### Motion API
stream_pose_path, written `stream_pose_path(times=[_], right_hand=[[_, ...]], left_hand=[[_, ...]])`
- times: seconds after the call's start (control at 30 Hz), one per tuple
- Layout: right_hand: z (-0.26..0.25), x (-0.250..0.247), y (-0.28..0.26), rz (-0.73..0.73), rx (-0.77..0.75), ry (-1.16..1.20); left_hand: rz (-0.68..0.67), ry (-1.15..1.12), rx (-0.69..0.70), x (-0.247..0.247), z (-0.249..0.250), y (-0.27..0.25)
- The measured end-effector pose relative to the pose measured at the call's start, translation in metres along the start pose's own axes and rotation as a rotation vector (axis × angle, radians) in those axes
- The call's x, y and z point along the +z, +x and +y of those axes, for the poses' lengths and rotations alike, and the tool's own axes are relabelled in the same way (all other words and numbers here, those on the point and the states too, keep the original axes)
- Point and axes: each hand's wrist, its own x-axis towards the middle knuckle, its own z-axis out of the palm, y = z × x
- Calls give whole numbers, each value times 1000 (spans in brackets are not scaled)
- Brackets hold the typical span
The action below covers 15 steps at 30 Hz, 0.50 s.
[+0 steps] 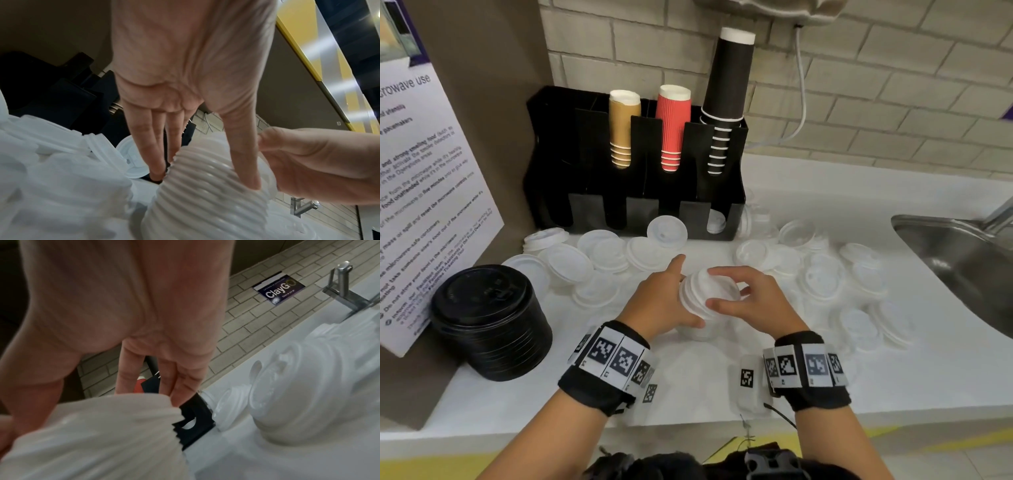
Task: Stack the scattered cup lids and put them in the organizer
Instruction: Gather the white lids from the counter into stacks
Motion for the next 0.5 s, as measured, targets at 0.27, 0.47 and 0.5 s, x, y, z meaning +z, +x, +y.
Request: stream_pose_path(times=[0.27,0.47,0.5], right_hand=[[-5,1,4,-26,-30,-140],[-10,2,6,-48,6,-192],[-11,4,6,-55,19,-202]], left_hand=[[-10,-22,18,7,5,6],[-17,-4,20,5,9,6],[-18,3,30,5,10,6]])
